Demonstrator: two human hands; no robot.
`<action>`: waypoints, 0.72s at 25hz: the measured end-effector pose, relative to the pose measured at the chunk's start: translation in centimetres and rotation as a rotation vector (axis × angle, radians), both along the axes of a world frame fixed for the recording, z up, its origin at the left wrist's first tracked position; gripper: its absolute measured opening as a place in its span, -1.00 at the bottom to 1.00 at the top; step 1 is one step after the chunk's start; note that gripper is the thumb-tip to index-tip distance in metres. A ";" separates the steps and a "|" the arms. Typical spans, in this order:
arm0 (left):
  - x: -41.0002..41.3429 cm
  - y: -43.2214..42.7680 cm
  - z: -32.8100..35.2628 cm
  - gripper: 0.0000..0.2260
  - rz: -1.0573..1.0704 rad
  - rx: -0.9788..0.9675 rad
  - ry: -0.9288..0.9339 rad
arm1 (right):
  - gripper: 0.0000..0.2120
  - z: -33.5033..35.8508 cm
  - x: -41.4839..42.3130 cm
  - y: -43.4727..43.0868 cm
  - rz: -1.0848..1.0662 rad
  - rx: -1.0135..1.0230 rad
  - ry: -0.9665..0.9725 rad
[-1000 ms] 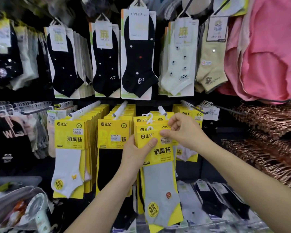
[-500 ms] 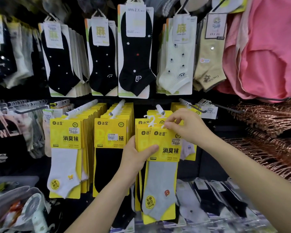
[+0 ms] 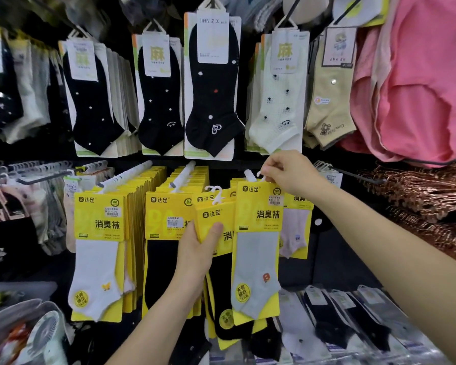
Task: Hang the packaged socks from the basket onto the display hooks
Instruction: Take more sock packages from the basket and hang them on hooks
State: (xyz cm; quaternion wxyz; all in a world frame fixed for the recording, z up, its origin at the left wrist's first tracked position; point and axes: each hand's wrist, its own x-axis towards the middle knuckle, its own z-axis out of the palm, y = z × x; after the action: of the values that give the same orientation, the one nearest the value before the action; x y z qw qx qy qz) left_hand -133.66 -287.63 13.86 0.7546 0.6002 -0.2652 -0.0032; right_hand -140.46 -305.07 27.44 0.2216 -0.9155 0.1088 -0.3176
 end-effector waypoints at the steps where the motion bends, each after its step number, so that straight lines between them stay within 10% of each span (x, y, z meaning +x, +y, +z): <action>1: 0.2 0.6 -0.1 -0.88 0.024 0.007 -0.017 | -0.84 0.2 0.3 -0.2 -0.001 -0.002 0.016; 12: 0.7 4.1 -0.5 -0.79 0.078 0.043 -0.036 | -0.94 -1.5 1.6 -0.3 -0.063 0.018 -0.011; 18: -0.9 1.7 0.3 -0.69 -0.010 0.023 -0.050 | -0.62 -3.3 -1.5 3.9 0.109 -0.068 -0.097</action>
State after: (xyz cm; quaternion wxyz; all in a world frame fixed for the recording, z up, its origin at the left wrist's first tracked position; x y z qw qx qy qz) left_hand -134.54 -285.95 14.13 0.7405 0.6076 -0.2871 0.0050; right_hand -142.00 -301.17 24.16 0.2123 -0.9106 0.0372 -0.3526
